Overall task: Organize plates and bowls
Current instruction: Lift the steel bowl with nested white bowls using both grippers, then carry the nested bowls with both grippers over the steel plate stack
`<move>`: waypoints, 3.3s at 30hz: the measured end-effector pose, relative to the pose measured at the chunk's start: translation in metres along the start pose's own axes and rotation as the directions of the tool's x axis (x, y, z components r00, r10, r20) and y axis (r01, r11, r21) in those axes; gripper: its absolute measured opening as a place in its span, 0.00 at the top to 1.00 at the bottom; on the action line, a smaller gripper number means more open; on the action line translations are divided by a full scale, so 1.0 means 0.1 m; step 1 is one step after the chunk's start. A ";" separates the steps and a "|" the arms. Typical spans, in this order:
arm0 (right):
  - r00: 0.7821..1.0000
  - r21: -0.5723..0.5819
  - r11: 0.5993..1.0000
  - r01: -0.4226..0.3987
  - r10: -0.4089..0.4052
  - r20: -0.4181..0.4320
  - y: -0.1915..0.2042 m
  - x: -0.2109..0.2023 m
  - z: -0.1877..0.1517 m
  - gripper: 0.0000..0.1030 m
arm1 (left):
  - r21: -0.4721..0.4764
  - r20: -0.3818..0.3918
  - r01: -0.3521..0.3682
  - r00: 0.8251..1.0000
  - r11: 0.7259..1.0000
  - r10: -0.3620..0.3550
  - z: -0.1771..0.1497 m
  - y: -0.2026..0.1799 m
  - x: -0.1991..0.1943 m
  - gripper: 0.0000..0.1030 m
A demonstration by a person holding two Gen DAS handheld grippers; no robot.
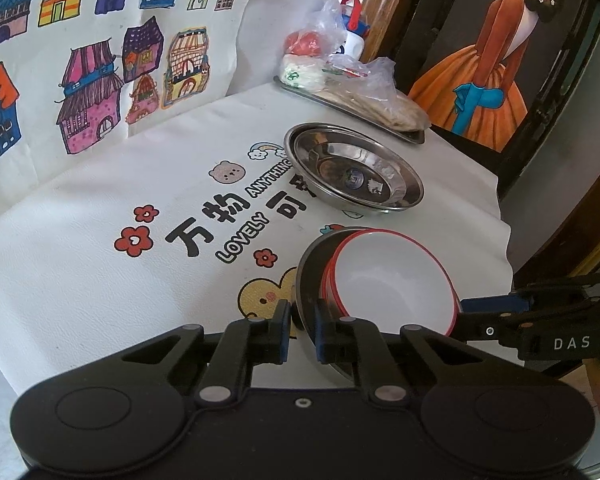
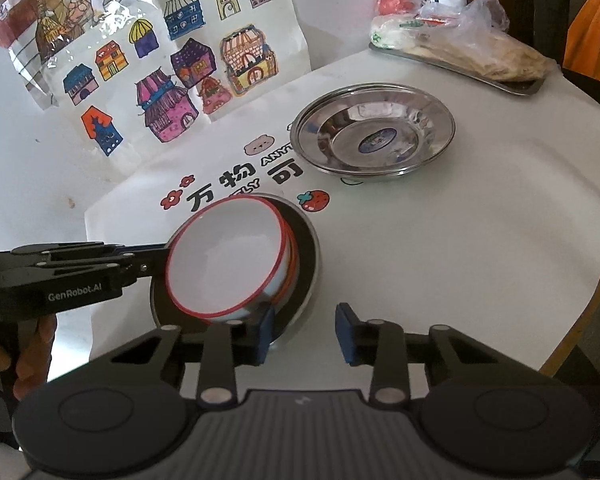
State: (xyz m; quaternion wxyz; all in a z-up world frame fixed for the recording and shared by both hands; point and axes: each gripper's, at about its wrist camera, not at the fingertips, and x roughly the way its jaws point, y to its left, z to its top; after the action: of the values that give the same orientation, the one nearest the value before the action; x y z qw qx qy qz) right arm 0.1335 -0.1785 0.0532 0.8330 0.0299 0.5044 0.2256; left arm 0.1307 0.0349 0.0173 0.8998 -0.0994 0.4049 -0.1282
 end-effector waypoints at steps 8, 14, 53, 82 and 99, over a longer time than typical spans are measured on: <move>1.000 -0.015 1.000 -0.002 0.001 -0.017 -0.01 0.02 0.01 0.58 | -0.004 0.001 -0.003 1.000 1.000 0.003 0.00 0.00 0.00 0.89; 1.000 -0.009 1.000 -0.010 0.010 -0.015 0.01 0.03 0.02 0.63 | -0.004 0.002 -0.002 1.000 1.000 0.002 0.00 0.00 0.00 0.89; 1.000 0.005 1.000 0.000 0.000 -0.005 0.09 0.10 0.00 0.73 | -0.009 0.044 -0.043 0.998 0.999 0.043 -0.06 -0.07 -0.04 0.90; 0.997 0.075 0.996 0.041 -0.045 0.062 -0.03 -0.05 -0.17 0.77 | 0.005 0.054 -0.030 0.998 1.000 0.030 -0.08 -0.27 0.04 0.91; 0.994 0.052 0.997 0.061 -0.065 0.085 0.00 -0.03 -0.14 0.77 | 0.003 0.063 -0.041 0.997 0.999 0.041 -0.09 -0.28 0.04 0.89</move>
State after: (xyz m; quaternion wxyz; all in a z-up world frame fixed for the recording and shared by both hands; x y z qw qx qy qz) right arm 0.1204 -0.1825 0.0488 0.8598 0.0444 0.4738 0.1851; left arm 0.1222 0.0064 0.0162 0.9148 -0.0933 0.3780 -0.1072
